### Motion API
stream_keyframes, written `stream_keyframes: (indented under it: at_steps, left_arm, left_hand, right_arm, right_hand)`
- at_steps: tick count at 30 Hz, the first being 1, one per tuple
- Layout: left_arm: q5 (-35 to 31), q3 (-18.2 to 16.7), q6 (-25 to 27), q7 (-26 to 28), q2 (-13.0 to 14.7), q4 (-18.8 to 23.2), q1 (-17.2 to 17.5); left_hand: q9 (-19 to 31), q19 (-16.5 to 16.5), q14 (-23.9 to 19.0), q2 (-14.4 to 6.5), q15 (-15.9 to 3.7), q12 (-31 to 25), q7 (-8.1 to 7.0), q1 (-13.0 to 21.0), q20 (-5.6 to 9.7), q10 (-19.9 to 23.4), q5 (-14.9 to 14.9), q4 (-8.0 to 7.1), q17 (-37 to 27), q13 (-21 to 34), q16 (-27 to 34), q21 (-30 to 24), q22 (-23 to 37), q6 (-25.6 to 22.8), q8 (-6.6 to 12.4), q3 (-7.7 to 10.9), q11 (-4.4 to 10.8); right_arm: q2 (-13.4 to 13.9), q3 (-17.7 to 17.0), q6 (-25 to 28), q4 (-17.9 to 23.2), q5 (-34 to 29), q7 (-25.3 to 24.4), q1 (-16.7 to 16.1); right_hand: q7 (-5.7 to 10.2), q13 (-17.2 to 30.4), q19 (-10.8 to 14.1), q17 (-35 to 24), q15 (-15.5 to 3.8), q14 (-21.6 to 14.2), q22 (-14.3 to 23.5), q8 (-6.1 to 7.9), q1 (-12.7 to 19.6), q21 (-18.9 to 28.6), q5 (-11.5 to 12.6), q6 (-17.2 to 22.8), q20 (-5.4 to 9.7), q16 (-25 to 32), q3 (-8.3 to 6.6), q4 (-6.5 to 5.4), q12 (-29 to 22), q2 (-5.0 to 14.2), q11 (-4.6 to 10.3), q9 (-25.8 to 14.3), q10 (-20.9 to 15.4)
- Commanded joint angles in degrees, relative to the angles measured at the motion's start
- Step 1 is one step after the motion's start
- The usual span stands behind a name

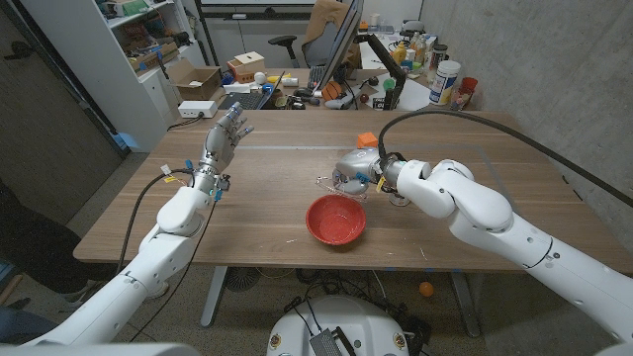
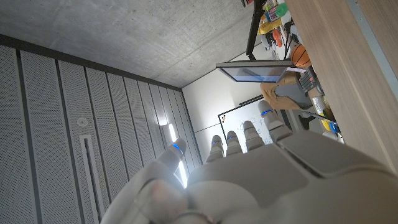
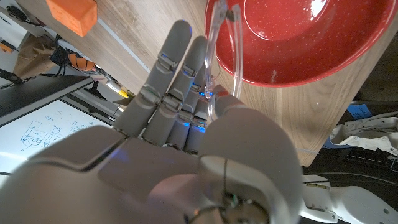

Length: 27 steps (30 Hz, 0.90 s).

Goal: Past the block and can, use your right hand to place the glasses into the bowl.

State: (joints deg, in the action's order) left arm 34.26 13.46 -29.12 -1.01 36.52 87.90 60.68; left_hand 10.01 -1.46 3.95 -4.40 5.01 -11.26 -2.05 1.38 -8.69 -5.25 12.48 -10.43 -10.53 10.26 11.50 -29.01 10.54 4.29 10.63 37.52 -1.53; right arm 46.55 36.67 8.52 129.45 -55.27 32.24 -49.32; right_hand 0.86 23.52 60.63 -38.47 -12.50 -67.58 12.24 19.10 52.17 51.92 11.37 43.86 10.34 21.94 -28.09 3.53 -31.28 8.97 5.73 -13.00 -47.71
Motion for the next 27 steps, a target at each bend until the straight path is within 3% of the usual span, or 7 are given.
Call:
stream_keyframes:
  at_steps: [1, 5, 27]
  left_arm:
    - [0.3, -0.2, -0.2, -0.5, -0.1, -0.8, -0.5]
    - [0.4, -0.1, -0.1, -0.8, -0.1, -1.0, -0.8]
    - [0.5, 0.8, 0.6, -1.8, -0.1, -1.0, -1.7]
  left_hand:
    - [0.1, 0.0, 0.1, -5.0, -0.09, -0.5, 0.11, -0.6, 0.27, 0.0, 0.3, 0.02, -0.3, 0.2, 0.0, 0.0, 0.1, 0.0, 0.03, -0.19, 0.09]
    - [0.1, 0.0, 0.0, -5.0, -0.12, -0.4, 0.16, -0.6, 0.32, 0.0, 0.3, 0.03, -0.3, 0.2, 0.0, 0.1, 0.1, 0.0, 0.01, -0.2, 0.09]
    - [0.1, 0.1, 0.0, -5.1, -0.23, -0.4, 0.42, -0.6, 0.39, 0.0, 0.3, 0.04, -0.3, 0.2, -0.1, 0.3, 0.1, 0.0, -0.07, -0.31, -0.1]
  right_arm:
    - [-0.3, 2.3, 0.3, -0.8, -0.9, 0.5, 0.6]
    - [-0.3, 2.8, 0.7, -0.7, -3.1, 0.6, 0.4]
    - [0.5, 2.3, 4.4, 1.0, -2.0, -1.9, -6.1]
  right_hand:
    - [5.0, 0.3, 0.0, -0.3, -0.11, -0.5, 0.1, 0.31, 0.5, 0.3, 0.4, 5.7, 1.75, 0.1, -1.04, -0.44, -0.1, 0.76, 0.06, -0.2, -0.3]
    - [5.03, 0.4, 0.0, -0.4, -0.09, -0.5, 0.1, 0.29, 0.5, 0.5, 0.4, 5.7, 1.68, 0.0, -1.09, -0.4, -0.1, 0.73, 0.26, -0.2, -0.3]
    - [5.04, 0.4, -0.5, -1.0, -0.04, -0.4, -0.1, 0.19, 0.5, 1.4, 0.4, 5.8, 1.7, -0.6, -1.21, -0.36, 0.0, 0.66, 0.09, -0.3, -0.3]
